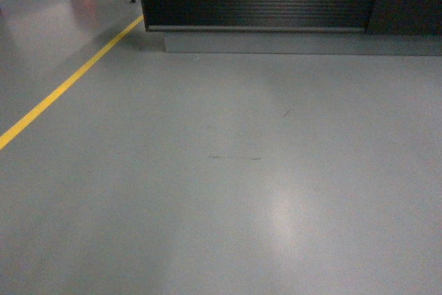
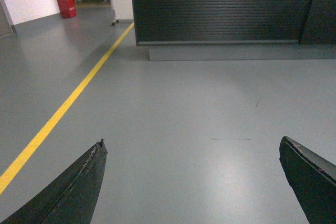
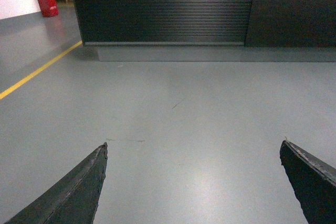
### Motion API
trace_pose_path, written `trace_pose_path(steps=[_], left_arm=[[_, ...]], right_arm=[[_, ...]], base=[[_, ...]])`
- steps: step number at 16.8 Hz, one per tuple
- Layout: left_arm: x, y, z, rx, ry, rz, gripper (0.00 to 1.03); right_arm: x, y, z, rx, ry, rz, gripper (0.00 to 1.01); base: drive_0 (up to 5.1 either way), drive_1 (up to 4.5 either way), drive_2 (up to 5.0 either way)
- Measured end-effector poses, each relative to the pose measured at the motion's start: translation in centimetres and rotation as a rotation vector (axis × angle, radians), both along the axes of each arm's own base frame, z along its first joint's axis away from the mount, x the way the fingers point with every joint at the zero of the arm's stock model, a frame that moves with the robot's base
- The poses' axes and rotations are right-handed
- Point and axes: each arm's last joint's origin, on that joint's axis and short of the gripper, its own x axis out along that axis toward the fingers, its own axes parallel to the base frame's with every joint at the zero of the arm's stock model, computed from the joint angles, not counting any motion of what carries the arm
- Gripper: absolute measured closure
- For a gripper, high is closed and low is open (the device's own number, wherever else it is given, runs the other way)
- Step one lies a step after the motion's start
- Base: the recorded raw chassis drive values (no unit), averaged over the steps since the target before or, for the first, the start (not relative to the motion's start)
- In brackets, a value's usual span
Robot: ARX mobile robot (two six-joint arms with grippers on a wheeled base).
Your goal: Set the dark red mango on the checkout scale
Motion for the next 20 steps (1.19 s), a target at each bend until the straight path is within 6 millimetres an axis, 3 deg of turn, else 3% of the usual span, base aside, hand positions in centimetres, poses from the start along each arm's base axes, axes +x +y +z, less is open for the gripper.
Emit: trace_pose_path(steps=[20], left_arm=[[0.00,0.00,0.00,0.000,0.000,0.000,0.05]], right_arm=[[0.00,0.00,0.00,0.000,0.000,0.000,0.03]], base=[[0.0,0.21,-0.2]])
